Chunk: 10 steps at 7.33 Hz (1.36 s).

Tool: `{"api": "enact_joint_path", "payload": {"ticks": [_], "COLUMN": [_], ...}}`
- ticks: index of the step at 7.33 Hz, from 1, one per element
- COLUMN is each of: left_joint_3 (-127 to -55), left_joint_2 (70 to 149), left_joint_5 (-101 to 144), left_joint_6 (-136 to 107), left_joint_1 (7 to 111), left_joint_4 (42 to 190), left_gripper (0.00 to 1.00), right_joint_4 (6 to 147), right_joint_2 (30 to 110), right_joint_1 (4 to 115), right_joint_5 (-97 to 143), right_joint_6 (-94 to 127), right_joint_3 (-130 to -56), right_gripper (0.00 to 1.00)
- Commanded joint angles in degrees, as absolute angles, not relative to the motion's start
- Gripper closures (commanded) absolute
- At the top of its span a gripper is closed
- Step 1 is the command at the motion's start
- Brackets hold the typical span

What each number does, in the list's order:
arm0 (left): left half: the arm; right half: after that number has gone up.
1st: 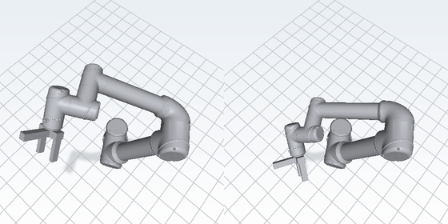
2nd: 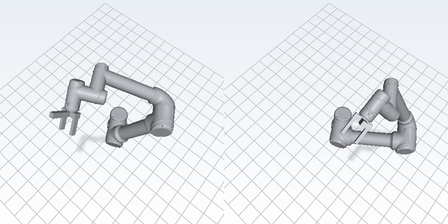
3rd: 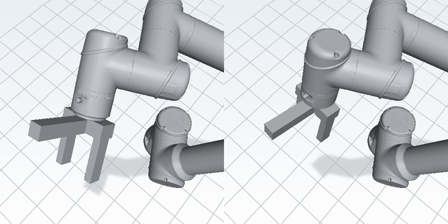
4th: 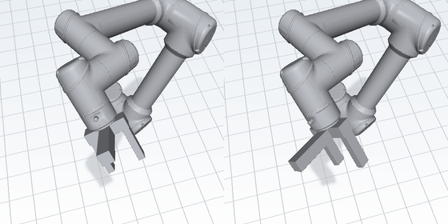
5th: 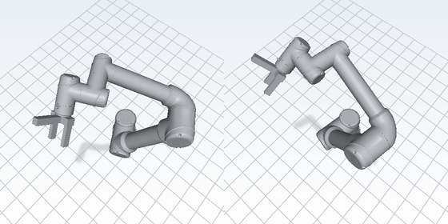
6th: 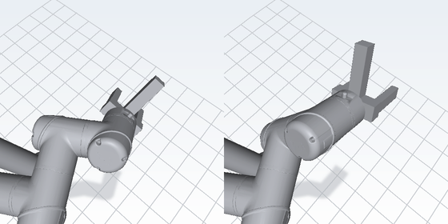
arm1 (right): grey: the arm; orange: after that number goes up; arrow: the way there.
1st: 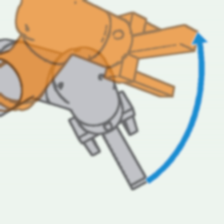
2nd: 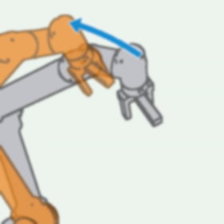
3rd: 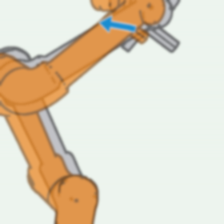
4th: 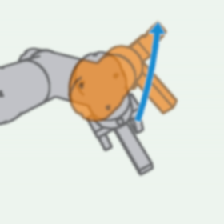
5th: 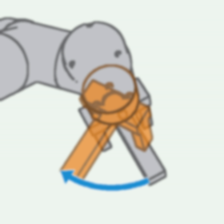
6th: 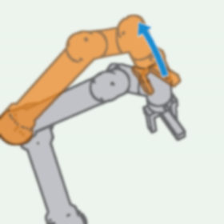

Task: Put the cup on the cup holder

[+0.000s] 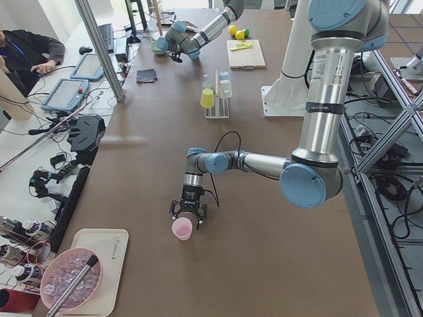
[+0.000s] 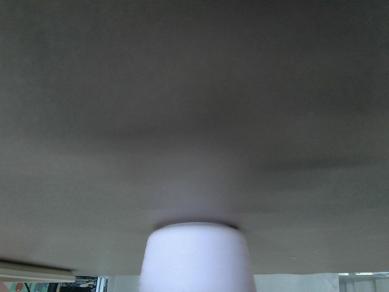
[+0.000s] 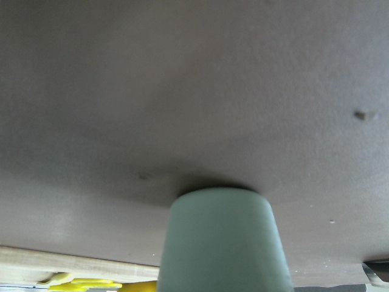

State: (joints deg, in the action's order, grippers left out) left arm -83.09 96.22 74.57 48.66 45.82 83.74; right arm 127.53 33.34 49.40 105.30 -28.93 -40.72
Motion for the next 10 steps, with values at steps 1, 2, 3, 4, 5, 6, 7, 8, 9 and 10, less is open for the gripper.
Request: {"api": "enact_joint_path", "payload": {"ticks": [1,2,3,4,5,6,7,8,9,10], "left_joint_3": [-82.97,-82.88,-82.79,-82.88,-83.05,-82.97,-82.97,-83.06,-82.88,-82.45], "left_joint_2": [95.45,94.93,94.75,94.05,94.04,94.04,93.61,92.47,91.5,91.41], "left_joint_5": [74.53,74.53,74.62,74.71,74.71,74.71,74.71,74.79,74.79,74.79], "left_joint_6": [49.04,49.22,49.22,49.22,49.31,49.31,49.31,49.31,49.31,49.31], "left_joint_1": [45.79,45.88,45.97,46.05,46.4,46.67,46.76,46.76,46.84,46.93], "left_joint_4": [84.98,86.3,87.35,88.23,88.33,88.94,89.03,90.77,92.36,92.72], "left_gripper": [0.02,0.02,0.03,0.03,0.03,0.03,0.03,0.03,0.03,0.03], "right_joint_4": [127.53,127.53,127.44,127.44,127.35,127.27,127.53,127.62,127.97,128.66], "right_joint_2": [33.57,33.57,33.66,33.58,33.66,34.01,35.67,37.95,39.45,39.46], "right_joint_1": [49.39,49.39,49.39,49.39,49.74,50.09,51.05,52.28,53.43,54.92], "right_joint_5": [105.29,105.29,105.29,105.29,105.38,105.38,105.64,105.91,106.34,109.65], "right_joint_6": [-29.53,-29.62,-30.23,-30.76,-30.76,-30.76,-30.67,-30.67,-30.67,-30.59], "right_joint_3": [-40.69,-40.69,-40.78,-40.96,-41.22,-42.18,-46.28,-51.71,-57.51,-62.79], "right_gripper": [0.02,0.1,0.27,0.47,0.58,0.72,0.8,0.82,0.82,0.83]}}
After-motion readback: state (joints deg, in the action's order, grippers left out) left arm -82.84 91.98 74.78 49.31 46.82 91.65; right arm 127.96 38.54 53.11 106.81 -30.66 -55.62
